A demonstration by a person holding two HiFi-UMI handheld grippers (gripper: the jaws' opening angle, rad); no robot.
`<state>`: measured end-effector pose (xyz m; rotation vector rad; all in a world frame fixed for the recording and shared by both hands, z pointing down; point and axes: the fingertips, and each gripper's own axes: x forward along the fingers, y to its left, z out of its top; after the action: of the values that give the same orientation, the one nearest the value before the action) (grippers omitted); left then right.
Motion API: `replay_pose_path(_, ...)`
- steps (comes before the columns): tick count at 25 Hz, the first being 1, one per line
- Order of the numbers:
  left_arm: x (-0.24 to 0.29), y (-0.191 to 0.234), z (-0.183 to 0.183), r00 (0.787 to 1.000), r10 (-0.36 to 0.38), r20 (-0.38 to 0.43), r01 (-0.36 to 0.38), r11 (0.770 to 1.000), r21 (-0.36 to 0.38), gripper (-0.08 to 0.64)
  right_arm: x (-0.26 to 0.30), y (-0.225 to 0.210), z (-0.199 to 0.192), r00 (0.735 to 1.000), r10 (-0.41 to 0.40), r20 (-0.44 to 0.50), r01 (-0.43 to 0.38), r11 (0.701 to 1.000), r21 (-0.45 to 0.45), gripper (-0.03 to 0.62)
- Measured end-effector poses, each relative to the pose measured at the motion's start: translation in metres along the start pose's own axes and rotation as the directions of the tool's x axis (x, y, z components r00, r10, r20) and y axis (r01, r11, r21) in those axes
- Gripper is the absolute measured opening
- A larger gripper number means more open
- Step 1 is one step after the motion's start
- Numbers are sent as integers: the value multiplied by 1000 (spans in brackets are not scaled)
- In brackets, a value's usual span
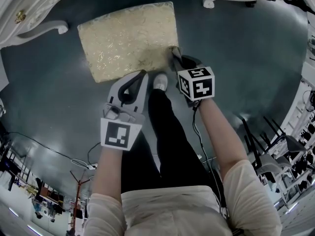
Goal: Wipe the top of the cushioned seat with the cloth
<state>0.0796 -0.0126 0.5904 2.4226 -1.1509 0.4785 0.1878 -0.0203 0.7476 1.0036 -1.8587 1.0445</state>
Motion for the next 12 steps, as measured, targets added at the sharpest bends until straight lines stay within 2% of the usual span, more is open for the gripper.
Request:
replay_pose_path(7,14,-8,6,1000,3,6,-3,1000,-6,2,-2,-34,-7,998,-52,-21,52,998,30,31)
replay_pose_path(12,11,-9,16,1000,16,18,-16,1000,-3,2,-15,-40,-1,998,-59,8,59,998,28,31)
